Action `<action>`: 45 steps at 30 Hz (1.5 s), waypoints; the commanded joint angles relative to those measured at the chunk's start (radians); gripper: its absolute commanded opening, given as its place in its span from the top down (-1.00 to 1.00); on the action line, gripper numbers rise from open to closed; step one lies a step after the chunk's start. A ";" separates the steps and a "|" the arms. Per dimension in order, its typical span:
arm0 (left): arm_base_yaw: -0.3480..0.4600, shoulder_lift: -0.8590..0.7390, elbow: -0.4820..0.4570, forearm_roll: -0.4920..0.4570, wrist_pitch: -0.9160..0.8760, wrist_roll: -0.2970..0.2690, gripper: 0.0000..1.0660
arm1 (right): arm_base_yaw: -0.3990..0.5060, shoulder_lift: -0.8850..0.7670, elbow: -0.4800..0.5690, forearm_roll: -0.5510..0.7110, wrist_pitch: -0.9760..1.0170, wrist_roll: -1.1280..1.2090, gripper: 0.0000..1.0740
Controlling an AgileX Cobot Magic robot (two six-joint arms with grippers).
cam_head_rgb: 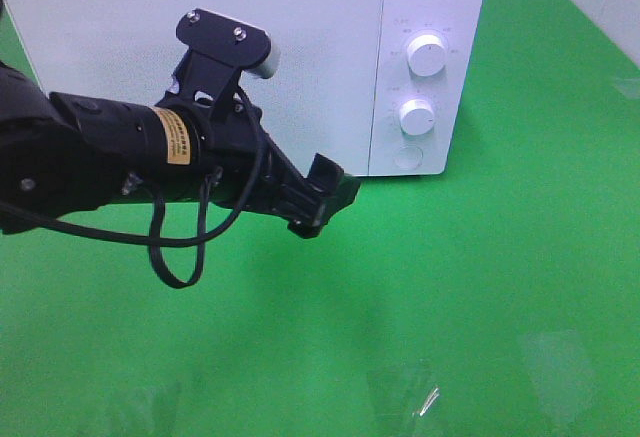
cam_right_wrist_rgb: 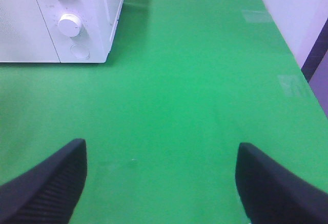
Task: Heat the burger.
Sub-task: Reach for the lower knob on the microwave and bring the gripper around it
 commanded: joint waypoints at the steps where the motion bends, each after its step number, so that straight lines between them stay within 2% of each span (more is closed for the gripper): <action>1: 0.015 -0.048 -0.019 0.001 0.172 -0.006 -0.89 | -0.004 -0.027 -0.001 -0.002 -0.011 0.009 -0.41; 2: 0.028 -0.067 -0.030 -0.003 0.244 -0.006 -0.89 | -0.004 -0.027 -0.001 -0.002 -0.011 0.009 -0.41; 3: 0.028 -0.067 -0.030 -0.003 0.244 -0.006 -0.89 | -0.004 -0.027 -0.001 -0.002 -0.011 0.009 -0.41; 5: 0.102 -0.121 -0.074 -0.069 0.517 -0.006 -0.89 | -0.004 -0.027 -0.001 -0.002 -0.011 0.009 -0.41; 6: 0.102 -0.121 -0.074 -0.069 0.517 -0.006 -0.89 | -0.004 -0.027 -0.001 -0.002 -0.011 0.009 -0.41; 7: 0.170 -0.142 -0.098 -0.124 0.650 -0.006 -0.89 | -0.004 -0.027 -0.001 -0.002 -0.011 0.009 -0.41; 8: 0.170 -0.142 -0.098 -0.124 0.650 -0.006 -0.89 | -0.004 -0.027 -0.001 -0.002 -0.011 0.009 -0.41; 9: 0.250 -0.163 -0.120 -0.164 0.763 -0.004 -0.89 | -0.004 -0.027 -0.001 -0.002 -0.011 0.009 -0.41; 10: 0.250 -0.163 -0.120 -0.164 0.763 -0.004 -0.89 | -0.004 -0.027 -0.001 -0.002 -0.011 0.009 -0.41; 11: 0.322 -0.183 -0.136 -0.175 0.847 0.006 -0.89 | -0.004 -0.027 -0.001 -0.002 -0.011 0.009 -0.41; 12: 0.322 -0.183 -0.136 -0.175 0.847 0.006 -0.89 | -0.004 -0.027 -0.001 -0.002 -0.011 0.009 -0.41; 13: 0.394 -0.209 -0.147 -0.175 0.916 0.033 -0.89 | -0.004 -0.027 -0.001 -0.002 -0.011 0.009 -0.41; 16: 0.425 -0.222 -0.147 -0.175 0.937 0.048 -0.89 | -0.004 -0.027 -0.001 -0.002 -0.011 0.009 -0.41; 17: 0.504 -0.254 -0.147 -0.175 0.981 0.083 -0.89 | -0.004 -0.027 -0.001 -0.002 -0.011 0.009 -0.41; 18: 0.504 -0.254 -0.147 -0.175 0.981 0.083 -0.89 | -0.004 -0.027 -0.001 -0.002 -0.011 0.009 -0.41; 20: 0.639 -0.309 -0.147 -0.178 1.061 0.108 -0.89 | -0.004 -0.027 -0.001 -0.002 -0.011 0.010 -0.41; 21: 0.639 -0.309 -0.147 -0.178 1.061 0.108 -0.89 | -0.004 -0.027 -0.001 -0.002 -0.011 0.010 -0.41; 22: 0.700 -0.341 -0.147 -0.178 1.104 0.108 -0.89 | -0.004 -0.027 -0.001 -0.002 -0.011 0.010 -0.41; 23: 0.700 -0.341 -0.147 -0.178 1.104 0.108 -0.89 | -0.004 -0.027 -0.001 -0.002 -0.011 0.010 -0.41; 24: 0.748 -0.372 -0.147 -0.178 1.149 0.108 -0.89 | -0.004 -0.027 -0.001 -0.002 -0.011 0.010 -0.41; 25: 0.748 -0.372 -0.147 -0.178 1.149 0.108 -0.89 | -0.004 -0.027 -0.001 -0.002 -0.011 0.010 -0.41; 26: 0.781 -0.408 -0.145 -0.178 1.200 0.108 -0.89 | -0.004 -0.027 -0.001 -0.002 -0.011 0.010 -0.41; 30: 0.793 -0.471 -0.117 -0.171 1.240 0.108 -0.89 | -0.004 -0.027 -0.001 -0.002 -0.011 0.010 -0.41; 31: 0.793 -0.531 -0.065 -0.168 1.231 0.119 -0.89 | -0.004 -0.027 -0.001 -0.002 -0.011 0.010 -0.41; 32: 0.793 -0.531 -0.065 -0.168 1.231 0.119 -0.89 | -0.004 -0.027 -0.001 -0.002 -0.011 0.010 -0.41; 34: 0.793 -0.664 0.054 -0.168 1.196 0.126 -0.89 | -0.004 -0.027 -0.001 -0.002 -0.011 0.010 -0.41; 37: 0.793 -0.702 0.082 -0.168 1.196 0.126 -0.89 | -0.004 -0.027 -0.001 -0.002 -0.011 0.010 -0.41; 38: 0.793 -0.771 0.123 -0.168 1.200 0.126 -0.89 | -0.004 -0.027 -0.001 -0.002 -0.011 0.010 -0.41; 41: 0.793 -0.847 0.159 -0.174 1.207 0.126 -0.89 | -0.004 -0.027 -0.001 -0.002 -0.011 0.010 -0.41; 43: 0.793 -0.988 0.220 -0.174 1.196 0.132 -0.89 | -0.004 -0.027 -0.001 -0.002 -0.011 0.010 -0.41; 45: 0.793 -1.026 0.238 -0.174 1.193 0.134 -0.88 | -0.004 -0.027 -0.001 -0.002 -0.011 0.010 -0.41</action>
